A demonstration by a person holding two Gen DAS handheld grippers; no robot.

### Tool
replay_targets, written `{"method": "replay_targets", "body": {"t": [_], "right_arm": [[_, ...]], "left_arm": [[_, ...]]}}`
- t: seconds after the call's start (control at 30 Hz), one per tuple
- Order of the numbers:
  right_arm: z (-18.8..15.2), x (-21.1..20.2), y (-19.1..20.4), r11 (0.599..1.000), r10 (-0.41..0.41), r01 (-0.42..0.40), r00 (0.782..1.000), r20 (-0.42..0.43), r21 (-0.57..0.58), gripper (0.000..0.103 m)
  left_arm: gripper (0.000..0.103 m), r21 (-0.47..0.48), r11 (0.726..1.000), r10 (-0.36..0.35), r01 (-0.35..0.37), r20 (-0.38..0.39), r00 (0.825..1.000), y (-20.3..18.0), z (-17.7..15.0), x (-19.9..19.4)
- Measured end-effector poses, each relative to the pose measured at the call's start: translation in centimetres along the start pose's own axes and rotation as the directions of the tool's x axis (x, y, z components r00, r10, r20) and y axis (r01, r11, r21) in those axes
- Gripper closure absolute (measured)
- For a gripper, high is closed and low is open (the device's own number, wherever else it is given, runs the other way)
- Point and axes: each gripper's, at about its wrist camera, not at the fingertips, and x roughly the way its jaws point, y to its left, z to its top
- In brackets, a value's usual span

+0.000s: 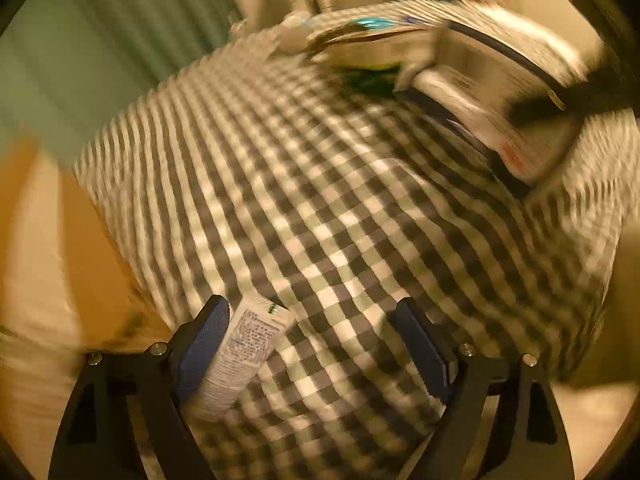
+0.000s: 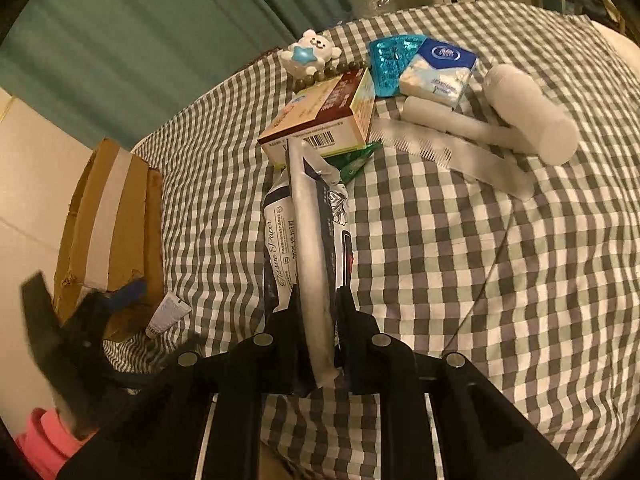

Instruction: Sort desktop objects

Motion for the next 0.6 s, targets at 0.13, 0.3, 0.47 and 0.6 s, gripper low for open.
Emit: {"method": "replay_targets", "body": {"t": [0.13,0.3,0.47,0.6], "right_arm": [[0.0,-0.5,0.4,1.0,0.014,-0.014,1.0,0.006,-0.012,0.087],[-0.1,-0.9,0.3,1.0,0.017,-0.017,1.0,0.016,-0.005,0.087],[-0.2,-1.0,0.6,1.0,0.002,-0.002,1.0,0.015,-0.016,0.086],[-0.2,-1.4,0.8,1.0,0.018,-0.018,1.0,0.024,-0.019,0.086]], "left_arm": [[0.038,-0.003,1.0,-0.018,0.018,-0.035,0.999,0.8,-0.1,1.6],[0.059,-0.043,0.998,-0.04,0.038,-0.046,0.998,2.1,0.0,1.1],[0.088,-0.117,0.991,-0.079,0.071,-0.068,0.995,3.3,-0.7,0.1],[0.087,-0.097,0.994,-0.05,0.038,-0.121,0.991,3.7,-1.6,-0.5]]}}
